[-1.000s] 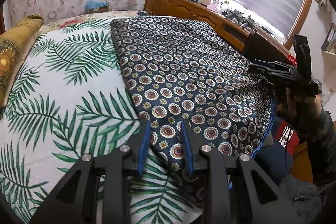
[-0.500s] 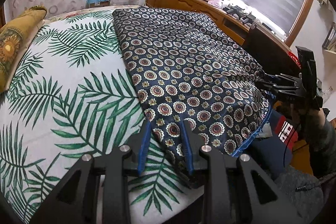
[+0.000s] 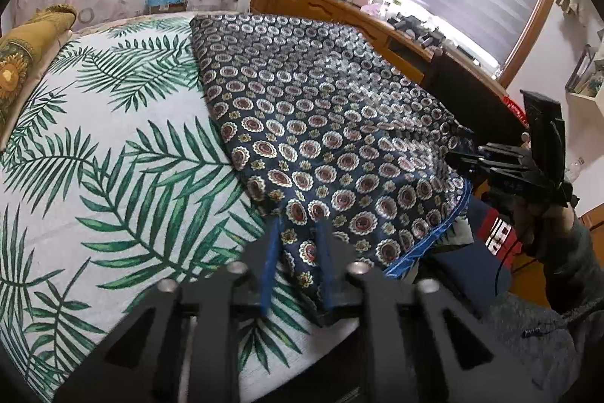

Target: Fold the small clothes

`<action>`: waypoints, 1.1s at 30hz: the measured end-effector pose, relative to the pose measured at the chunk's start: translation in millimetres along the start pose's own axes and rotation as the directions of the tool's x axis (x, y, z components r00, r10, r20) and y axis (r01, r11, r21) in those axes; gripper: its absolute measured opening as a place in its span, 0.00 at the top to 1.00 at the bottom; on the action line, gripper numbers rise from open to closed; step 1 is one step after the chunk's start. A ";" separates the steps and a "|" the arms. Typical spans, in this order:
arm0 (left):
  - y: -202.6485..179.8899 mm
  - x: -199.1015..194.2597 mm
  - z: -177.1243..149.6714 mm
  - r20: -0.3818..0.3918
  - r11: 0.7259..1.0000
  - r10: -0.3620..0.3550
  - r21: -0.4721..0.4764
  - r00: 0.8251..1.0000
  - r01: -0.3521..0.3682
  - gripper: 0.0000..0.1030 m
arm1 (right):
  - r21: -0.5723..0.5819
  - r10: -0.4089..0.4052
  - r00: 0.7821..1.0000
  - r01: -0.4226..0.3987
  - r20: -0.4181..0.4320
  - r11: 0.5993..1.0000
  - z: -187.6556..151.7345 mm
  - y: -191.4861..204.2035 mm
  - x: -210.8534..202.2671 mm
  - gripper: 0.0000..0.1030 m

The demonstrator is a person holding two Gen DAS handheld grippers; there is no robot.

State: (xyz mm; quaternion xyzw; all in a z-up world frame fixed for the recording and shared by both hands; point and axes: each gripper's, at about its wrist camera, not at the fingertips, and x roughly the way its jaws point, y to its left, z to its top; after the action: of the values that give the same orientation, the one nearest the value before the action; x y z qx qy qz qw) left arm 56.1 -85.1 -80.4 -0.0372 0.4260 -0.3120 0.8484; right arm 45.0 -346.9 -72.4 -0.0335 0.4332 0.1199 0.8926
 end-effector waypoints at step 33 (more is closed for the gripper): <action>30.8 -25.4 137.9 0.294 0.999 0.021 -0.051 0.956 -0.006 1.00 | 0.039 0.062 0.932 -0.081 0.356 0.996 124.9 -22.8 -29.8 0.99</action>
State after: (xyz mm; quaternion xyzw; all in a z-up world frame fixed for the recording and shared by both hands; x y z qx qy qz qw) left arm 163.1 -74.2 14.7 -0.1010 0.3029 -0.2866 0.9033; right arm 128.4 -354.1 27.7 0.0284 0.2691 0.1449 0.9517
